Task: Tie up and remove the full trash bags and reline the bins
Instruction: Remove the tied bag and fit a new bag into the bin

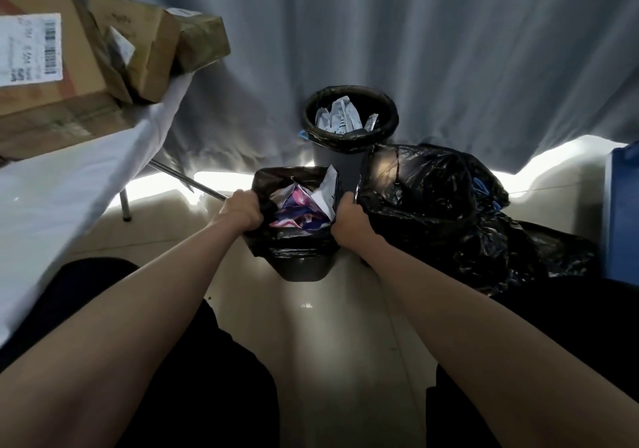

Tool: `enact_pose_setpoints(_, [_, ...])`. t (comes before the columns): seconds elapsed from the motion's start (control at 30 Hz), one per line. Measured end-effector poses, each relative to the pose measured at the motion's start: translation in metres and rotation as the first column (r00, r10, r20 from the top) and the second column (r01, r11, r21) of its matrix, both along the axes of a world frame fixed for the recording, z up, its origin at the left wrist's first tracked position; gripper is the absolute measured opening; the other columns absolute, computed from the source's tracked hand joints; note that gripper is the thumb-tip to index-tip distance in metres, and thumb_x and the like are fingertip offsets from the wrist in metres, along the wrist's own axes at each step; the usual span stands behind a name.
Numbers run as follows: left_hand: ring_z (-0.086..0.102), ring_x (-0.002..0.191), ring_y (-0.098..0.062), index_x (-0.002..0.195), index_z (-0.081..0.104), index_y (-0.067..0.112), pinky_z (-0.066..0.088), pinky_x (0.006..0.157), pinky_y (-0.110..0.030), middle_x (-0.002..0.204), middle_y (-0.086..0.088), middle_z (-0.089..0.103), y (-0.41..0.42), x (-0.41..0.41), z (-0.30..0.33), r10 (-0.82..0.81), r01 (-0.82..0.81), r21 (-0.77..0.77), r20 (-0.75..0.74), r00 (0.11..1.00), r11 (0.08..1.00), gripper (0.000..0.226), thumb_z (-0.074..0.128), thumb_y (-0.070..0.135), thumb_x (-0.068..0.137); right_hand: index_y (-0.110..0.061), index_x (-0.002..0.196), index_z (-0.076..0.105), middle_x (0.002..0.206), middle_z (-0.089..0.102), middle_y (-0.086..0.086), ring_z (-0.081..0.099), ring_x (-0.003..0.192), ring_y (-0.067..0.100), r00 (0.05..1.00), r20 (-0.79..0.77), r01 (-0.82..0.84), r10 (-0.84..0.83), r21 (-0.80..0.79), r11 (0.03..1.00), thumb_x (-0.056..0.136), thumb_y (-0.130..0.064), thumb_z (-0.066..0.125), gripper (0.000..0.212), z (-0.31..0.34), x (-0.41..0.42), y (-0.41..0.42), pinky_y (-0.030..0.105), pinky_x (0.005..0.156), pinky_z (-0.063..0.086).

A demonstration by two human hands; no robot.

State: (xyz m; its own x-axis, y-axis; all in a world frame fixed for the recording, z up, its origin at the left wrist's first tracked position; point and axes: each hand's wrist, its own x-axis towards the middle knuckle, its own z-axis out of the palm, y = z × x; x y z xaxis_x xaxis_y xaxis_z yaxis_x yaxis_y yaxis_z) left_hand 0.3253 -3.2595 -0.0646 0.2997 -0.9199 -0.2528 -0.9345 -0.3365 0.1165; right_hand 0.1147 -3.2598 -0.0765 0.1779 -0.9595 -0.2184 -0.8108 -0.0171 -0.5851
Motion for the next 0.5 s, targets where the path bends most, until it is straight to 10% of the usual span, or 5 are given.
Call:
enact_pose_setpoints(0.27, [0.061,0.039,-0.02,0.078,0.062,0.004,0.048,0.043,-0.027,0.059,-0.009,0.062,0.018,-0.007,0.008,0.105,-0.096,0.125,-0.068,0.992,0.988,0.018,0.054,0.016,0.089,0.004,0.123,0.049,0.12,0.058,0.022,0.064,0.104,0.038,0.996,0.082,0.009,-0.033,0.274,0.962,0.084,-0.007,0.07,0.045,-0.002,-0.02,0.019,0.047,0.088,0.056])
enact_pose_setpoints(0.5, [0.073,0.074,-0.034,0.101,0.067,-0.01,0.061,0.066,-0.041,0.092,-0.022,0.072,0.036,-0.017,0.008,0.134,-0.024,0.439,-0.22,0.966,0.898,0.021,0.055,0.0,0.087,0.004,0.1,0.057,0.075,0.067,0.02,0.068,0.065,0.03,0.987,0.158,-0.073,-0.031,0.61,0.789,0.086,0.002,0.064,0.016,0.001,-0.051,0.043,0.038,0.067,0.059])
